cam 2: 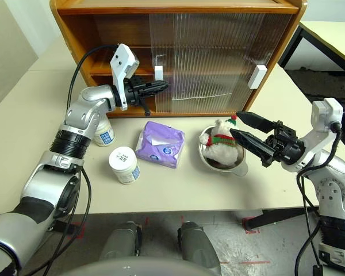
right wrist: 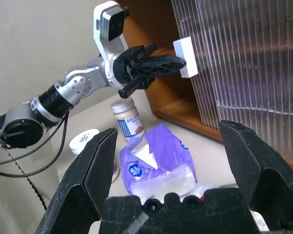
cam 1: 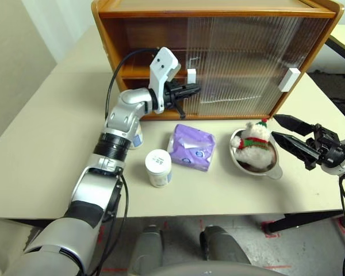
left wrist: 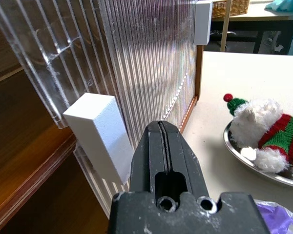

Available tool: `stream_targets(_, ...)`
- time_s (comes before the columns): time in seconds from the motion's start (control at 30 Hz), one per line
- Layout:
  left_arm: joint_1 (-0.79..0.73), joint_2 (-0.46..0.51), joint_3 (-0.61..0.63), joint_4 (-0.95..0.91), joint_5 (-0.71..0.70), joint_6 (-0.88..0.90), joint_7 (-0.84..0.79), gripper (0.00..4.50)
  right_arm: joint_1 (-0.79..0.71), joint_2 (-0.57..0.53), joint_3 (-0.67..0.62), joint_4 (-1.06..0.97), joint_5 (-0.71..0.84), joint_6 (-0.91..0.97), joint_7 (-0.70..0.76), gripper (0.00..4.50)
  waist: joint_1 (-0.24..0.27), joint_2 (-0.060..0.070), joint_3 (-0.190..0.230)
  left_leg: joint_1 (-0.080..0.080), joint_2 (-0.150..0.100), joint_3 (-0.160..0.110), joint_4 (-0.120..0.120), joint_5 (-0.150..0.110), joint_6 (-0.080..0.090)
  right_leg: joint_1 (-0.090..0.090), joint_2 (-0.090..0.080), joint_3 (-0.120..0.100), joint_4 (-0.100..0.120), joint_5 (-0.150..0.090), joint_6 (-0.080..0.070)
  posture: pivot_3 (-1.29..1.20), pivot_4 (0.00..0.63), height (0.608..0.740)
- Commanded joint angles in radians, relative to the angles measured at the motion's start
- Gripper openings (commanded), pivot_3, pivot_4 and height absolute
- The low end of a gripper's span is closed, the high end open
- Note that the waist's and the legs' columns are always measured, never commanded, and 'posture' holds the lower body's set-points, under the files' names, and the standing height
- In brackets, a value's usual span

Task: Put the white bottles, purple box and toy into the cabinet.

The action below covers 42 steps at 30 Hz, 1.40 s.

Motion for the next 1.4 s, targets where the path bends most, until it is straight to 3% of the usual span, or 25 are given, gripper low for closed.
stream_targets(0.03,0.050,0.034,0.018,-0.103,-0.021,0.049,-0.010,0.04,0.010,-0.005,0.005,-0.022,-0.008,-0.011,0.005,4.50,-0.004,0.001,0.000,0.000,0.000,0.000,0.000,0.000,0.000,0.000,0.000,0.000,0.000,0.000,0.000,0.04,0.000,0.740)
stream_targets(0.17,0.107,0.061,0.069,-0.183,-0.024,0.035,0.048,0.04,0.001,-0.004,0.006,-0.003,-0.019,-0.031,0.017,4.50,-0.013,0.002,-0.001,0.000,0.000,0.000,0.000,0.000,0.000,0.000,0.000,0.000,0.001,0.000,0.000,0.04,0.000,0.740)
stream_targets(0.37,0.105,0.071,0.062,-0.154,0.020,-0.015,0.095,0.04,-0.028,-0.002,0.020,0.018,-0.031,-0.040,0.025,4.50,-0.021,0.001,-0.001,0.000,0.000,-0.002,0.000,0.003,-0.003,0.001,0.000,-0.001,0.001,0.001,0.000,0.05,0.000,0.740)
stream_targets(1.03,-0.095,-0.020,0.024,0.159,0.109,-0.192,0.130,0.04,-0.043,0.027,0.062,-0.022,-0.031,-0.034,0.001,4.50,-0.023,0.001,-0.001,0.000,-0.003,-0.005,0.000,0.007,-0.005,0.001,-0.001,-0.002,0.001,0.004,0.003,0.03,0.000,0.740)
stream_targets(1.2,-0.076,0.007,0.055,0.067,0.079,-0.100,0.125,0.04,-0.044,0.068,0.088,-0.031,-0.030,-0.034,-0.007,4.50,-0.025,0.001,-0.001,0.000,-0.004,-0.007,0.000,0.007,-0.005,0.001,-0.001,-0.002,0.001,0.004,0.003,0.05,0.000,0.740)
stream_targets(1.33,-0.056,0.095,0.119,-0.085,-0.001,0.125,0.100,0.04,-0.083,0.094,0.122,-0.012,-0.042,-0.043,-0.010,4.50,-0.029,0.001,-0.001,0.000,-0.004,-0.007,0.000,0.007,-0.005,0.000,0.000,-0.002,0.002,0.004,0.003,0.08,0.000,0.740)
stream_targets(1.4,-0.037,0.151,0.159,-0.172,-0.054,0.226,0.081,0.66,-0.100,0.106,0.137,0.004,-0.048,-0.044,-0.007,4.50,-0.030,0.001,-0.002,0.000,-0.004,-0.008,0.000,0.007,-0.005,0.000,0.000,-0.002,0.004,0.004,0.003,0.09,0.000,0.740)
